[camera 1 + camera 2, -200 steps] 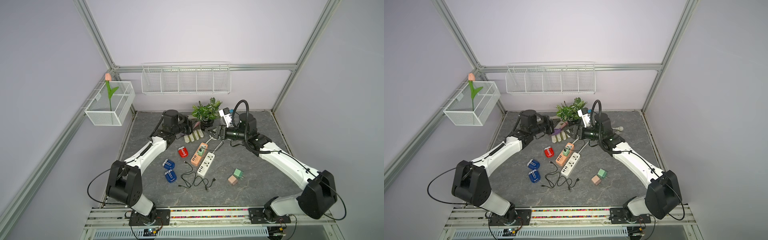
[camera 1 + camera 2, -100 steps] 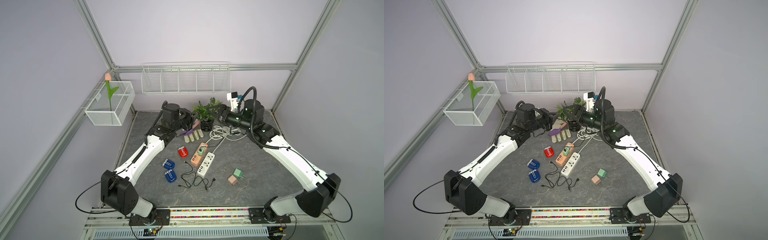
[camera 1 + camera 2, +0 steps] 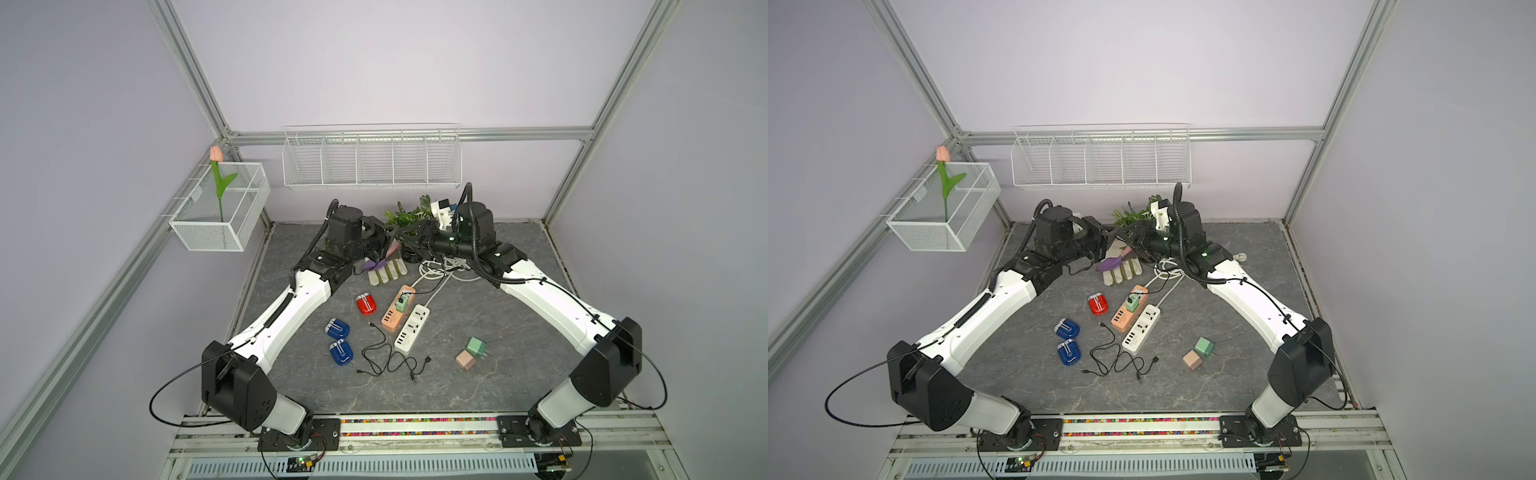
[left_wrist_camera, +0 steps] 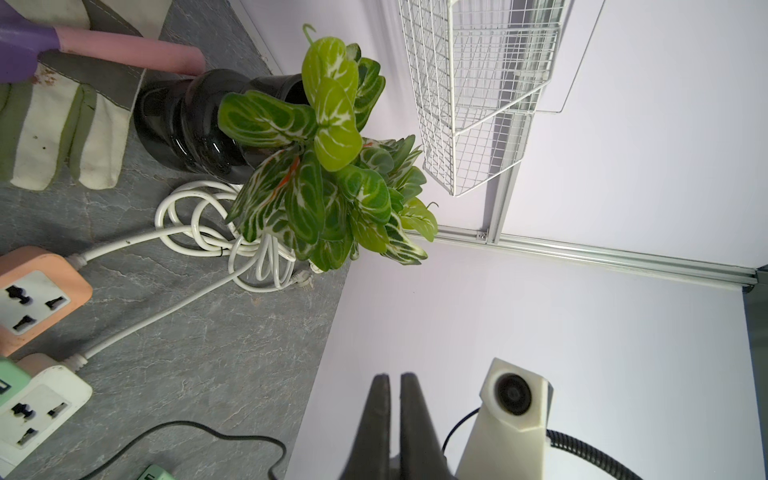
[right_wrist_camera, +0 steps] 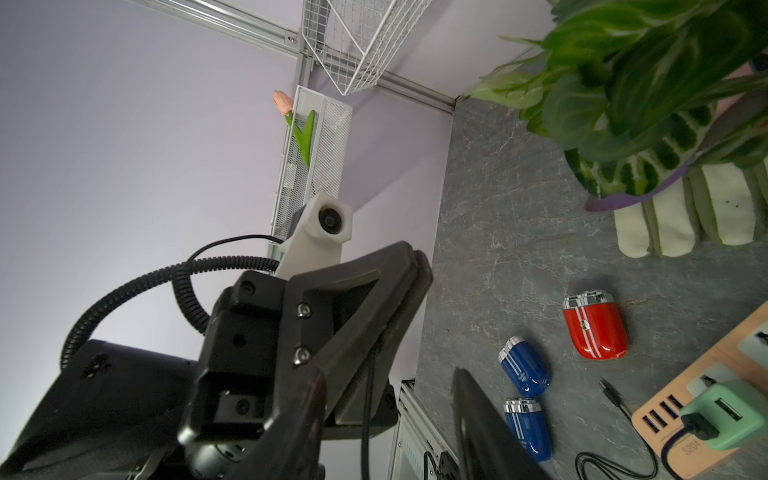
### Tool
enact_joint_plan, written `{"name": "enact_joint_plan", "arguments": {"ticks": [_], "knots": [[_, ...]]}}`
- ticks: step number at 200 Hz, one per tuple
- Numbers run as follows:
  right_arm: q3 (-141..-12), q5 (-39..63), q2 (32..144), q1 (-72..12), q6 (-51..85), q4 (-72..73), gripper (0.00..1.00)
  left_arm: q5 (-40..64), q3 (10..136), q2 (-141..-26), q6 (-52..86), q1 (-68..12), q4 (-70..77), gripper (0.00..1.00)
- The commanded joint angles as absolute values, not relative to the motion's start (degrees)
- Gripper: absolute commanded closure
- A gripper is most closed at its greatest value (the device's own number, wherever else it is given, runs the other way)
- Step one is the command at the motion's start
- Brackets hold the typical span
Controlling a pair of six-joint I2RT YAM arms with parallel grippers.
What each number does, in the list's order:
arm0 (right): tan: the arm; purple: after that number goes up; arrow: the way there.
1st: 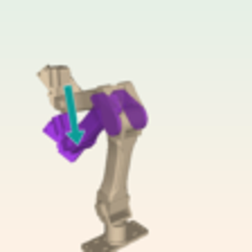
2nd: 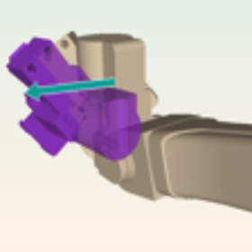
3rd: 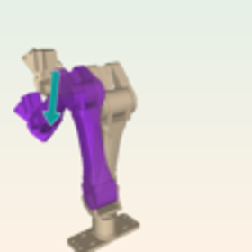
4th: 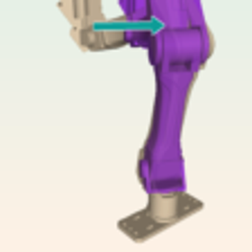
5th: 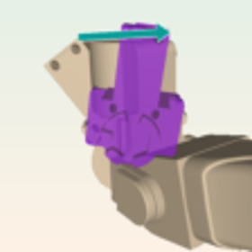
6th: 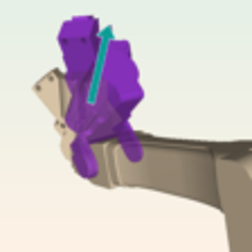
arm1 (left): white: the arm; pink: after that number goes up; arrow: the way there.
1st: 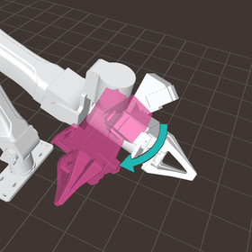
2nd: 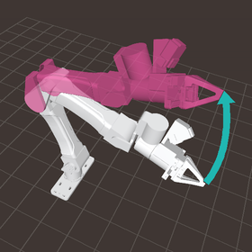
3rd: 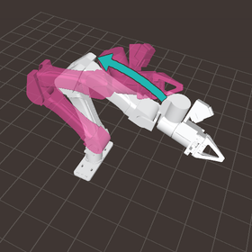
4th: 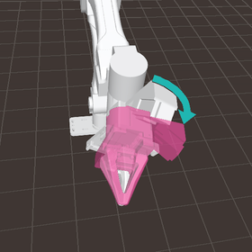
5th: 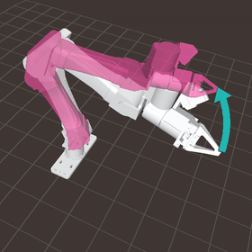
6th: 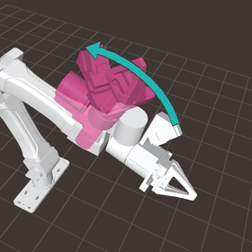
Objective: Charge the electric shaver
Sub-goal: Pick up the charging cable from the center of the board.
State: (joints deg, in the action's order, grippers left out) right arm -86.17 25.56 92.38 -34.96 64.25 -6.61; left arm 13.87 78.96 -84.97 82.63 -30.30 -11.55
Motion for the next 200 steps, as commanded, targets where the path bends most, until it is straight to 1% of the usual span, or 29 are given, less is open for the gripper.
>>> {"name": "enact_joint_plan", "arguments": {"ticks": [1, 41, 70, 102, 129, 149, 163, 175, 188, 200], "knots": [[-86.0, 27.7, 91.4, -35.4, 66.7, -5.6, 0.55, 13.7, 79.9, -84.2, 81.6, -30.6, -11.3, 1.0], [-86.3, 28.6, 92.6, -35.5, 68.5, -4.6, 0.66, 14.3, 79.6, -84.3, 81.6, -30.6, -11.1, 1.0], [-86.0, 28.7, 93.3, -35.4, 70.0, -3.1, 0.76, 14.5, 79.2, -84.2, 81.6, -30.8, -10.9, 1.0], [-86.0, 28.7, 93.7, -35.3, 71.0, -2.2, 0.93, 14.7, 78.6, -84.0, 81.4, -30.9, -10.9, 1.0], [-85.1, 29.2, 93.0, -34.4, 70.8, -2.5, 0.93, 15.0, 78.0, -83.5, 81.1, -30.9, -10.9, 1.0], [-83.9, 31.4, 92.3, -33.0, 69.8, -2.5, 0.93, 16.2, 76.8, -83.1, 81.1, -30.2, -9.8, 1.0], [-83.6, 34.7, 92.3, -32.1, 68.1, -2.7, 0.93, 18.7, 76.3, -83.3, 81.5, -29.1, -9.6, 0.83], [-83.2, 37.9, 92.3, -31.6, 66.7, -2.4, 0.93, 21.5, 76.4, -83.6, 81.2, -27.8, -10.3, 0.72], [-82.5, 41.4, 92.4, -31.3, 65.6, -1.8, 0.93, 24.5, 76.5, -84.0, 80.9, -26.5, -10.5, 0.65], [-82.0, 43.6, 92.5, -31.1, 65.2, -1.6, 0.93, 26.8, 76.9, -84.5, 80.4, -25.6, -11.3, 0.63]]}}
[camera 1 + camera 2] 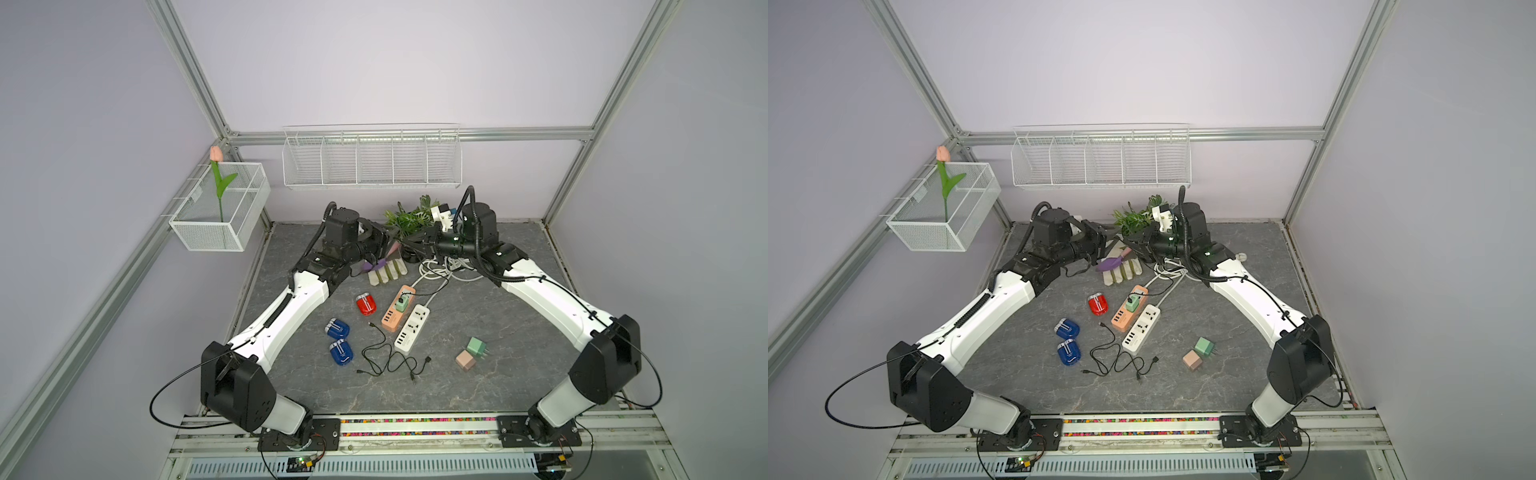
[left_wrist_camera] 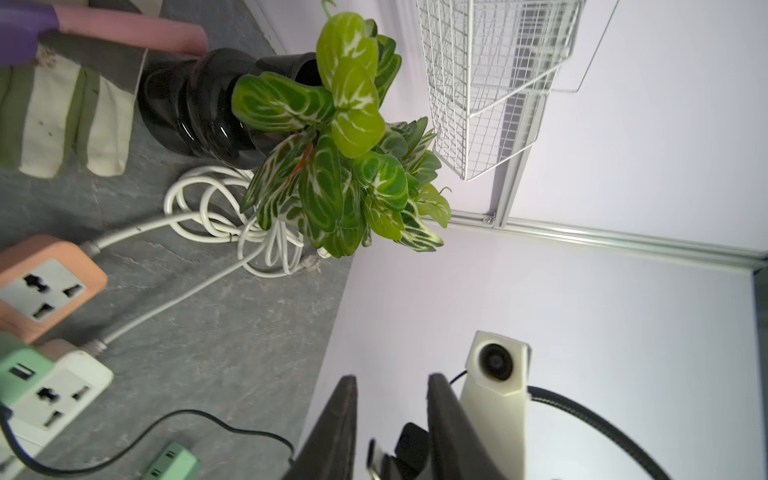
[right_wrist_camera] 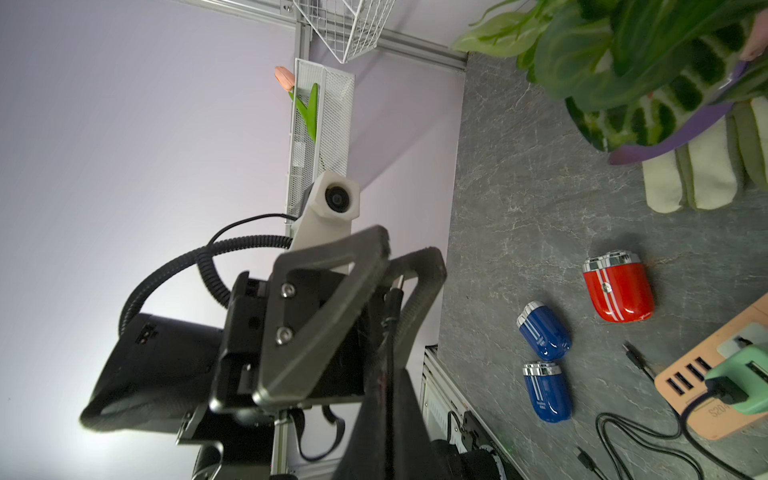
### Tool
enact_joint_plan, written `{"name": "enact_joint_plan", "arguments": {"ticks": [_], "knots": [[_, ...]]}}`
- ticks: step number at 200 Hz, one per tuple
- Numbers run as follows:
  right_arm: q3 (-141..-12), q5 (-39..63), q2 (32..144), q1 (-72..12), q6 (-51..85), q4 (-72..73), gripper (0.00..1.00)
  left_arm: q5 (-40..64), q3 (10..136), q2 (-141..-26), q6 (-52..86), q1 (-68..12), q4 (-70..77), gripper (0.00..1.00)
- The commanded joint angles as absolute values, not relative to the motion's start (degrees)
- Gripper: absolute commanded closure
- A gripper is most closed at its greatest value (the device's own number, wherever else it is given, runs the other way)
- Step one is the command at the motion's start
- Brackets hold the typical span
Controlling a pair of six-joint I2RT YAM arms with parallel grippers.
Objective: Charge the electric shaver
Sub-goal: Pick up the charging cable from the center of the board.
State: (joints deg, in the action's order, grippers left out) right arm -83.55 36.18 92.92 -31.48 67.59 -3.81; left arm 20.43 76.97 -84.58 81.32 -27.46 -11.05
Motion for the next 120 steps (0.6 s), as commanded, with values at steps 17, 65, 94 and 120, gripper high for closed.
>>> {"name": "enact_joint_plan", "arguments": {"ticks": [17, 65, 94, 120], "knots": [[-80.9, 43.8, 92.0, -30.6, 64.7, -1.7, 0.93, 29.5, 78.3, -85.6, 79.0, -25.2, -13.2, 0.62], [-79.7, 42.9, 92.0, -29.7, 66.2, 1.4, 0.93, 32.4, 78.3, -86.0, 78.0, -25.3, -15.0, 0.66], [-80.0, 42.7, 92.7, -29.7, 67.2, 2.7, 0.93, 31.9, 77.0, -85.1, 78.6, -25.3, -14.6, 0.69], [-79.6, 43.4, 93.1, -29.8, 68.4, 4.2, 0.93, 31.3, 76.1, -85.0, 80.7, -25.3, -12.0, 0.8]]}}
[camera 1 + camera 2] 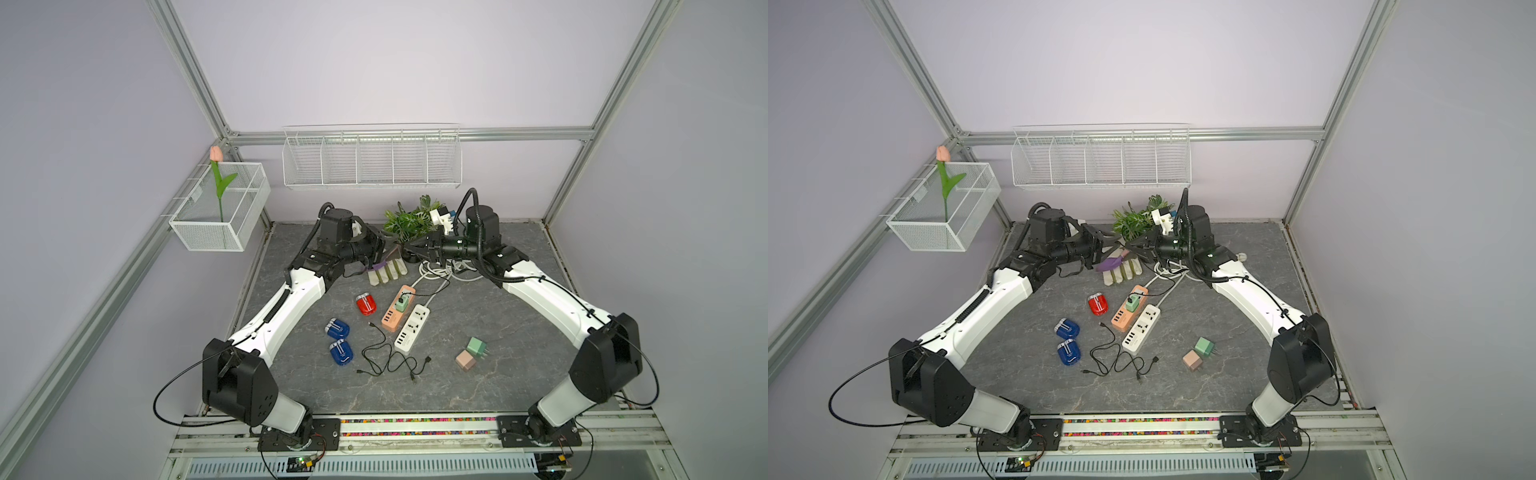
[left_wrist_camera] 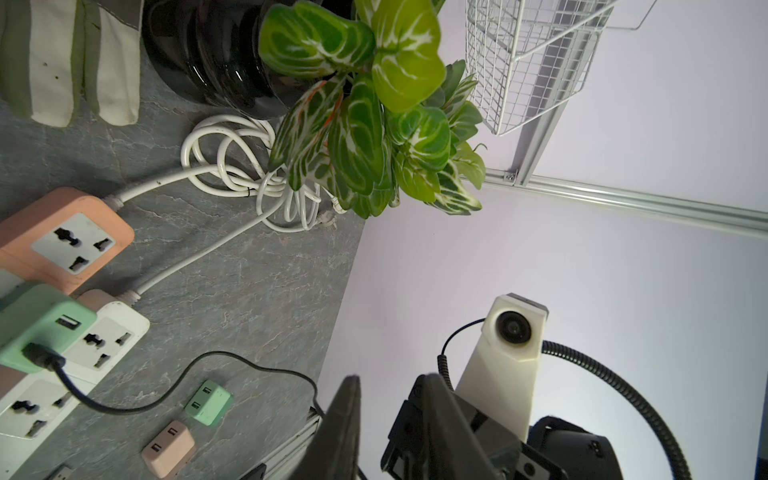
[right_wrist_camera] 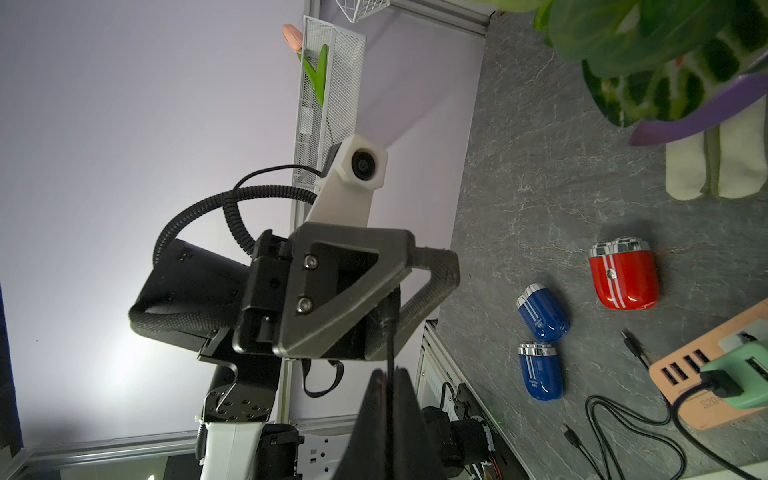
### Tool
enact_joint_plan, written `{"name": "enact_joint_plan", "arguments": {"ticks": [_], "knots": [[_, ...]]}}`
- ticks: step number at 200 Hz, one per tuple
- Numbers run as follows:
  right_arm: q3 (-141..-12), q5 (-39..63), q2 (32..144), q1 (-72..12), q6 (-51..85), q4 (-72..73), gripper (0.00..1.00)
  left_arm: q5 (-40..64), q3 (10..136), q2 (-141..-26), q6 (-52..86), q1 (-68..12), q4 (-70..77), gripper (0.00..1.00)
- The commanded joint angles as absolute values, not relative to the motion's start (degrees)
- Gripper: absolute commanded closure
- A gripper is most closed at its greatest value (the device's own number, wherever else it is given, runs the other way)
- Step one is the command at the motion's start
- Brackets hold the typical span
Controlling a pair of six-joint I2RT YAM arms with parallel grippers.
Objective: Charge the electric shaver
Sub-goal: Pick up the charging cable from the center of the board.
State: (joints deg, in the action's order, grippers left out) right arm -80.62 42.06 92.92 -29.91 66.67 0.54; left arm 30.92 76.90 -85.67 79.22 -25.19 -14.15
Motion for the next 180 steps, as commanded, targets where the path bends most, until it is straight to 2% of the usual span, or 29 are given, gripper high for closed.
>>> {"name": "enact_joint_plan", "arguments": {"ticks": [1, 51, 87, 114, 130, 159, 180], "knots": [[-79.6, 43.4, 93.0, -29.7, 68.4, 4.2, 0.93, 31.3, 76.1, -85.0, 80.7, -25.3, -12.0, 0.8], [-77.5, 42.6, 92.0, -29.8, 68.8, 4.5, 0.93, 30.2, 75.6, -84.7, 81.8, -25.3, -10.7, 1.0], [-76.1, 41.4, 91.6, -29.9, 71.1, 7.0, 0.93, 29.3, 74.4, -84.0, 83.0, -25.4, -9.5, 1.0], [-74.0, 39.3, 91.6, -30.9, 76.2, 12.0, 0.71, 26.2, 72.6, -83.0, 84.7, -26.4, -7.8, 1.0], [-72.3, 38.0, 91.9, -31.7, 79.9, 16.3, 0.65, 23.7, 70.9, -82.1, 86.3, -27.3, -5.8, 1.0], [-70.2, 36.0, 91.9, -31.8, 82.7, 19.2, 0.63, 22.2, 69.8, -81.6, 87.5, -28.1, -3.6, 1.0], [-70.0, 35.4, 92.7, -31.7, 85.5, 22.5, 0.67, 21.9, 69.5, -81.5, 87.5, -28.3, -3.8, 1.0]]}}
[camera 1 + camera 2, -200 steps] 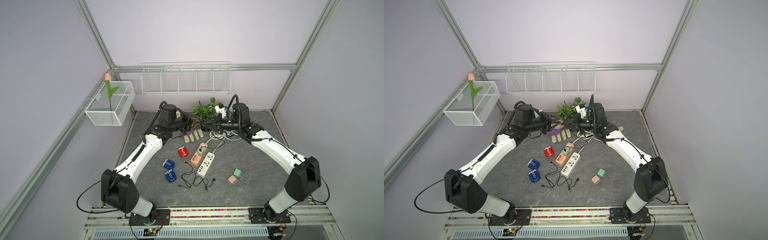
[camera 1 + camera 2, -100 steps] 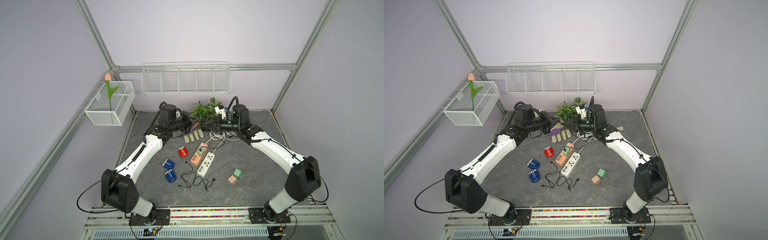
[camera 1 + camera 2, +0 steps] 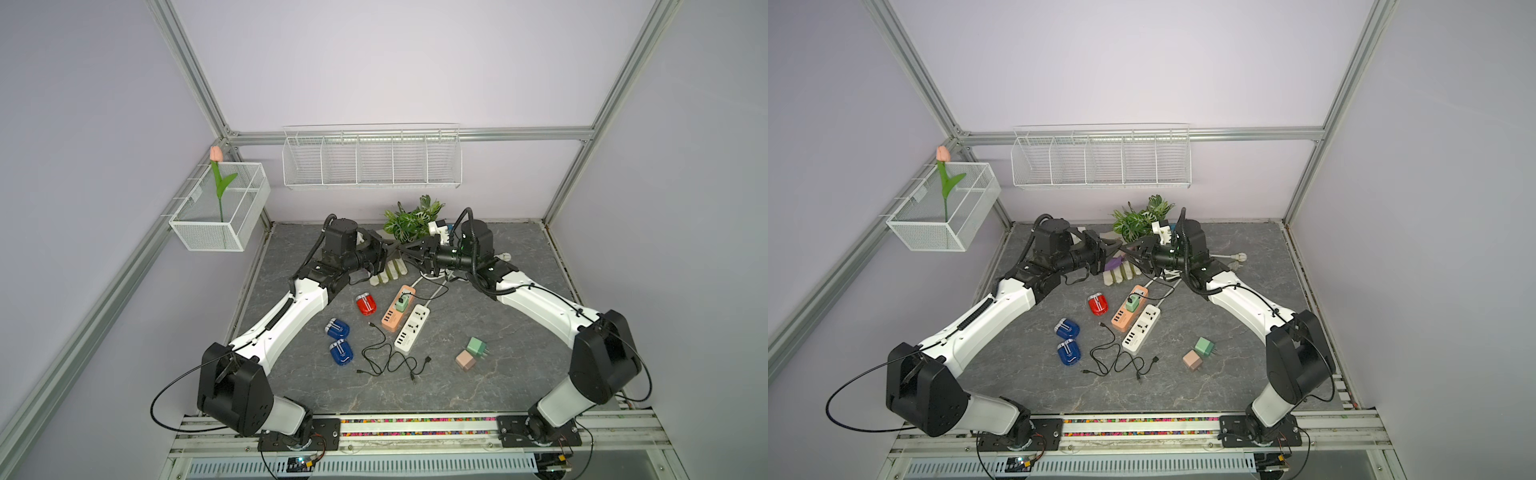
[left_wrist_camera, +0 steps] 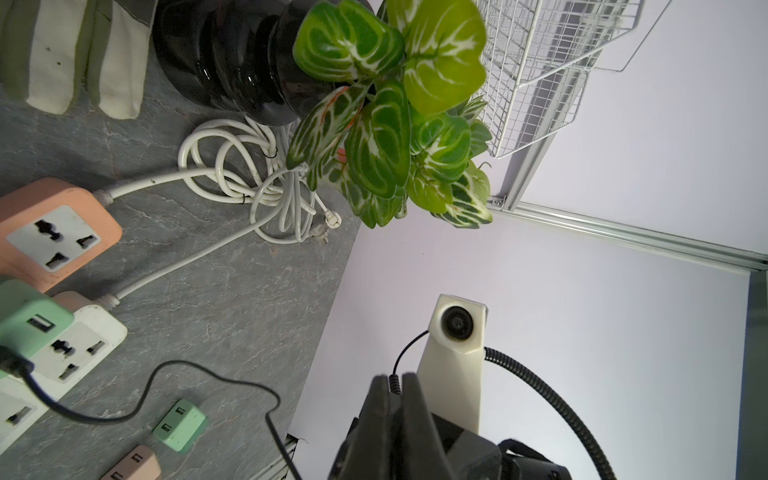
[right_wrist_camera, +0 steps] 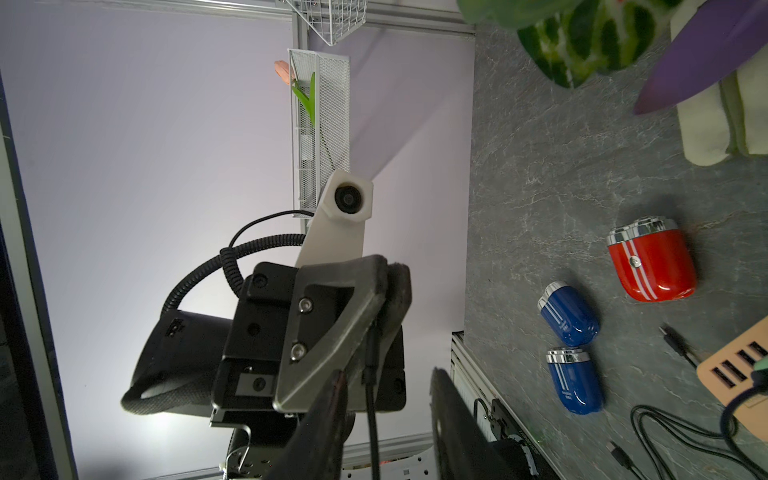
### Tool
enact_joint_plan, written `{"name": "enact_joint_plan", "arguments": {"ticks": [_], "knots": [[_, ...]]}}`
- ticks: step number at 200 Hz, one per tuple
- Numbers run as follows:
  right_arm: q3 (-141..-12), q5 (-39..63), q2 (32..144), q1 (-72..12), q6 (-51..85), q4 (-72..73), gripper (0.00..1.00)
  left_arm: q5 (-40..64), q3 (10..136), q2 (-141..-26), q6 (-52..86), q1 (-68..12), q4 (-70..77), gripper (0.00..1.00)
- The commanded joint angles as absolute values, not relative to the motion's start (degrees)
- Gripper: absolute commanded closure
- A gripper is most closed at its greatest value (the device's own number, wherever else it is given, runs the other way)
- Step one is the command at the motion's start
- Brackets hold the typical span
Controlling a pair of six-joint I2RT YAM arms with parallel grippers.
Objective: Charge the electric shaver
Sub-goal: Pick up the charging cable from the center of the board.
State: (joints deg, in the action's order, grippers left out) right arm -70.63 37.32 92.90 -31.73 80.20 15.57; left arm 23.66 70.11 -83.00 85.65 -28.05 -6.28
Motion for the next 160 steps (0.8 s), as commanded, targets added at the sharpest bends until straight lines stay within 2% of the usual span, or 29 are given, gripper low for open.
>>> {"name": "enact_joint_plan", "arguments": {"ticks": [1, 51, 83, 160], "knots": [[-70.0, 35.3, 92.7, -31.7, 85.5, 22.7, 0.67, 21.9, 69.5, -81.5, 87.5, -28.2, -3.8, 1.0], [-70.3, 35.2, 94.2, -31.9, 90.0, 25.3, 0.8, 21.3, 69.1, -81.5, 87.3, -28.7, -3.6, 1.0], [-69.7, 35.0, 94.3, -32.1, 90.8, 25.0, 0.75, 21.3, 69.1, -81.8, 87.3, -28.7, -3.3, 1.0], [-71.2, 34.1, 96.1, -32.5, 91.9, 24.6, 0.81, 21.2, 69.3, -82.5, 87.3, -29.5, -2.8, 1.0]]}}
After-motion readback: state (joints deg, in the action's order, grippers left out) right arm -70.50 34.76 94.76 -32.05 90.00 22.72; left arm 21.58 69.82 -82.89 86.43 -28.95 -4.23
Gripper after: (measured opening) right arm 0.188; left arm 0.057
